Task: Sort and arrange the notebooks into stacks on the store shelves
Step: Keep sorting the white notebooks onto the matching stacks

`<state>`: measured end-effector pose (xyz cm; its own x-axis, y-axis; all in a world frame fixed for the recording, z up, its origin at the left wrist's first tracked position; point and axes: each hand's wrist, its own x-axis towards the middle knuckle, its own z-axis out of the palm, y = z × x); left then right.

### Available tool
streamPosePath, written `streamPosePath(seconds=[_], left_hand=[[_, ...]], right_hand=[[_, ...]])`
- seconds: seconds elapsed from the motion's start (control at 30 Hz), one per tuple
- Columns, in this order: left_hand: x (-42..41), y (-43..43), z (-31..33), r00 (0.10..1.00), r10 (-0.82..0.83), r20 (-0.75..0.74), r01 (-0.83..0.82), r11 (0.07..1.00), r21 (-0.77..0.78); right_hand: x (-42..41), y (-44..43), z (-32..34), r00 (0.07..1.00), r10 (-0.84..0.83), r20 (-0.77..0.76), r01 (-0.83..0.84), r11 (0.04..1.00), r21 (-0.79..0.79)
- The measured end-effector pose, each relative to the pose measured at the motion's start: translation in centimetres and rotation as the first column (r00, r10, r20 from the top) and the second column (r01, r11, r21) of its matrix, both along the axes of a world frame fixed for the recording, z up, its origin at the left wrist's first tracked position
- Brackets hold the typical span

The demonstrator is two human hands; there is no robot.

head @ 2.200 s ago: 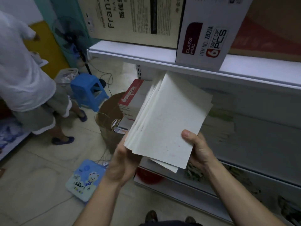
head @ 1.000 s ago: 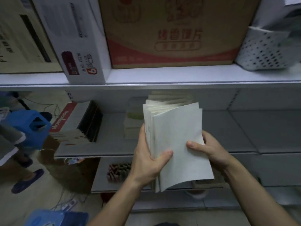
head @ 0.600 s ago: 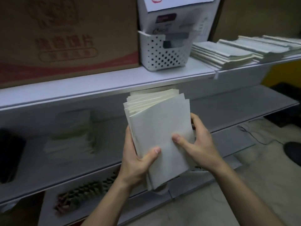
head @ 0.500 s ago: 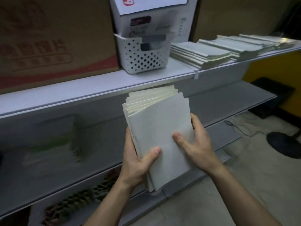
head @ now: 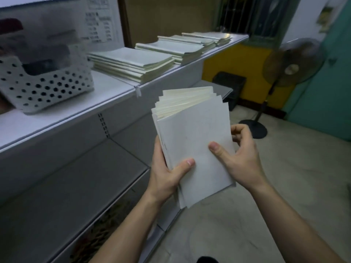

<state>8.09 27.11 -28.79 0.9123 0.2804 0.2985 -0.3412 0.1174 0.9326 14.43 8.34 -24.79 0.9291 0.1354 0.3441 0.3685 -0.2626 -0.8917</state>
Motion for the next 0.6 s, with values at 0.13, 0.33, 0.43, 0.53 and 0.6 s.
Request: streamPosePath(seconds=[0.13,0.33,0.43,0.53,0.6], left_hand=[[4.8,-1.9,2.3,0.998,-0.051,0.034,0.051,0.999,0.006],[12.1,-4.1,5.6,0.995,-0.013,0.095,0.016,0.999,-0.03],[15.6,-5.9,6.3,0.993,0.054,0.105,-0.045,0.996,-0.079],[18.4,-7.9,6.7,0.989,0.096,0.11,-0.084,0.991,-0.106],[19.7,-9.2,7.3,0.983,0.149,0.106,-0.137,0.984,-0.11]], right_hand=[[4.0,-2.7,2.8,0.998,-0.024,0.055,0.025,1.0,-0.01],[12.7,-5.1,6.7,0.978,0.159,0.137,-0.17,0.983,0.066],[17.6,-6.2,7.9,0.955,0.257,0.146,-0.27,0.96,0.076],[22.4,-7.6,8.8,0.932,0.329,0.152,-0.346,0.932,0.108],[25.0,-8.2,9.3,0.91,0.388,0.146,-0.406,0.906,0.124]])
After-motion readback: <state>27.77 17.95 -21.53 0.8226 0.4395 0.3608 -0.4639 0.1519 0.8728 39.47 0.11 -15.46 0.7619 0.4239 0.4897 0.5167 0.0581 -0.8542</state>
